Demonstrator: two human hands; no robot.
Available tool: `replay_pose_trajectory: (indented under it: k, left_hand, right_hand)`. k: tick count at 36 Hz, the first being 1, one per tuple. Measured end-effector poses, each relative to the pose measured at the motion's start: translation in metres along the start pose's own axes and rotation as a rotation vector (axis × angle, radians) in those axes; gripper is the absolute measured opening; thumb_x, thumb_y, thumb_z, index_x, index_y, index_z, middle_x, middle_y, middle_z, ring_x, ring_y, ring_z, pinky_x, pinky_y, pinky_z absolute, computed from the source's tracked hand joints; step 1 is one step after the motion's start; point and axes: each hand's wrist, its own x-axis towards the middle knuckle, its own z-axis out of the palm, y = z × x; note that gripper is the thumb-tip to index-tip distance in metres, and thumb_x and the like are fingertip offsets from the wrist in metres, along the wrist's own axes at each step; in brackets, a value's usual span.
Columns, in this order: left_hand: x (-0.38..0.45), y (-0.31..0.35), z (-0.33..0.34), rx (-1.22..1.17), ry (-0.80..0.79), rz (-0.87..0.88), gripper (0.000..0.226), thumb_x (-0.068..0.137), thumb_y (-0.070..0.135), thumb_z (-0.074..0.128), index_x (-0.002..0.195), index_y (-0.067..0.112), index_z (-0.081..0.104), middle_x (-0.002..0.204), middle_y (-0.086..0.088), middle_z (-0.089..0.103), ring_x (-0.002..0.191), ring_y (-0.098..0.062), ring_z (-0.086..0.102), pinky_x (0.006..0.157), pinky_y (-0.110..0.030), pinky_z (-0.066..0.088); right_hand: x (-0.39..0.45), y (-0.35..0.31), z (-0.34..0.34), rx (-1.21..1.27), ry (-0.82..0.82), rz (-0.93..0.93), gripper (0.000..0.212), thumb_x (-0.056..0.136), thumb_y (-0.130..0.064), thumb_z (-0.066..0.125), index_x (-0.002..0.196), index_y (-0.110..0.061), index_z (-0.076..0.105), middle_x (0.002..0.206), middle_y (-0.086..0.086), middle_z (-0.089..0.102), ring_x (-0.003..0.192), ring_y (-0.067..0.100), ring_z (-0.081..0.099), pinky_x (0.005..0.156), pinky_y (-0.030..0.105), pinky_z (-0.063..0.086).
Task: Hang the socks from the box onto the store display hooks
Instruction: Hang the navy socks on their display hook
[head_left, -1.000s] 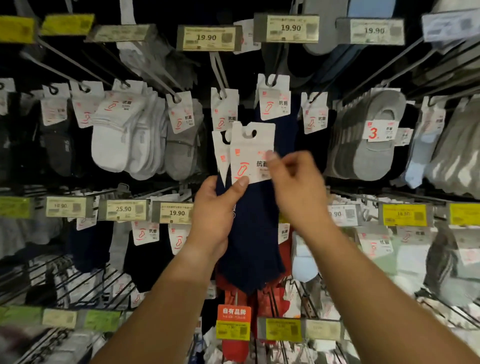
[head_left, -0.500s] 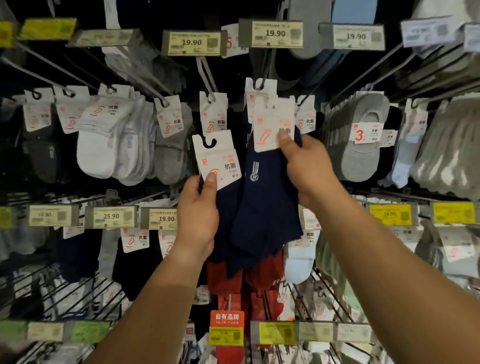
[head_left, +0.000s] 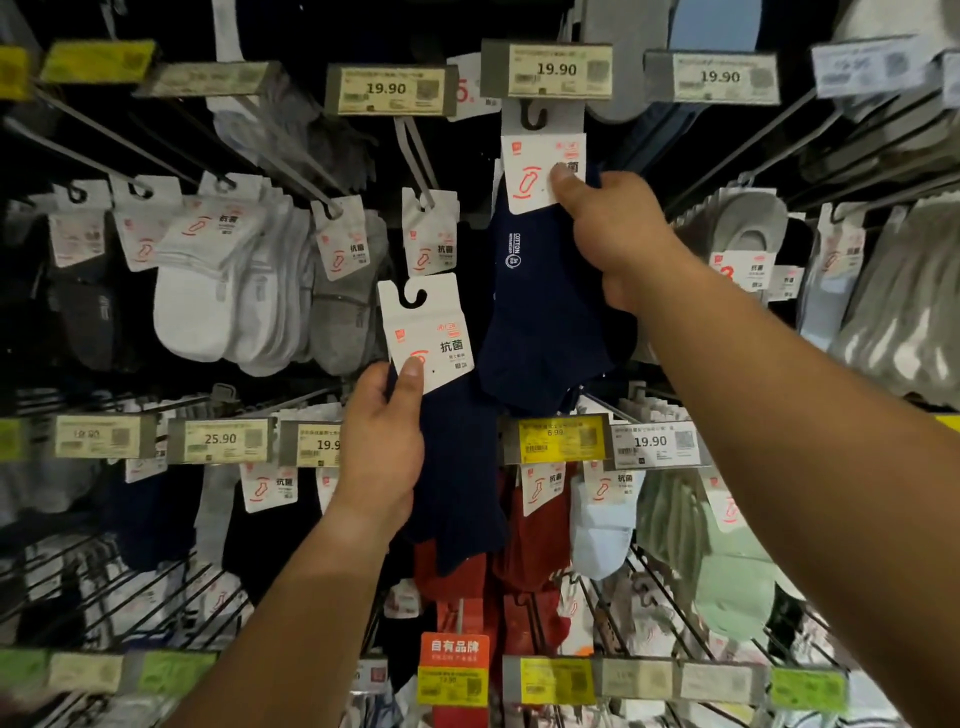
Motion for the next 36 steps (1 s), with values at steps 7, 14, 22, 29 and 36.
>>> replay_pose_trajectory:
  k: [7,14,22,29,36]
  left_hand:
    - [0.003,-0.001,-0.006,-0.004,0.013,-0.001,0.016,0.105,0.027,0.053,0.108,0.021,0.067,0.107,0.003,0.077,0.102,-0.014,0.073,0.096,-0.046,0.057]
    - [0.002,-0.001,0.000,0.024,0.008,-0.020,0.015,0.104,0.028,0.054,0.103,0.022,0.067,0.103,0.004,0.078,0.099,-0.013,0.073,0.095,-0.044,0.058]
    - [0.018,0.021,0.033,0.021,-0.113,0.022,0.020,0.104,0.028,0.056,0.110,0.014,0.069,0.106,-0.004,0.077,0.101,-0.020,0.073,0.094,-0.046,0.058]
    - [0.038,0.046,0.081,0.194,-0.205,0.167,0.035,0.100,0.042,0.052,0.103,0.013,0.071,0.108,-0.010,0.074,0.107,-0.030,0.068,0.100,-0.055,0.051]
    - [0.061,0.067,0.101,0.296,-0.183,0.388,0.033,0.107,0.036,0.046,0.085,0.018,0.061,0.084,0.007,0.063,0.079,-0.010,0.057,0.074,-0.031,0.045]
  right_hand:
    - [0.029,0.023,0.001,-0.125,0.023,0.036,0.034,0.096,-0.037,0.061,0.114,-0.009,0.067,0.108,0.004,0.071,0.098,0.023,0.069,0.088,0.041,0.058]
    - [0.045,0.053,0.010,-0.513,0.108,0.070,0.073,0.093,-0.060,0.050,0.141,-0.005,0.047,0.132,0.013,0.060,0.117,0.032,0.058,0.097,0.040,0.050]
    - [-0.045,0.061,0.016,-0.369,0.089,-0.105,0.043,0.096,-0.061,0.043,0.098,-0.019,0.054,0.090,-0.003,0.063,0.088,0.020,0.062,0.077,0.035,0.050]
    - [-0.037,0.058,0.014,-0.245,0.130,-0.177,0.027,0.103,-0.043,0.044,0.105,-0.016,0.052,0.091,-0.010,0.058,0.076,0.002,0.053,0.054,0.006,0.038]
    - [-0.018,0.027,0.002,-0.218,0.158,-0.260,0.028,0.102,-0.042,0.046,0.103,-0.015,0.055,0.097,-0.007,0.062,0.089,0.009,0.059,0.073,0.025,0.047]
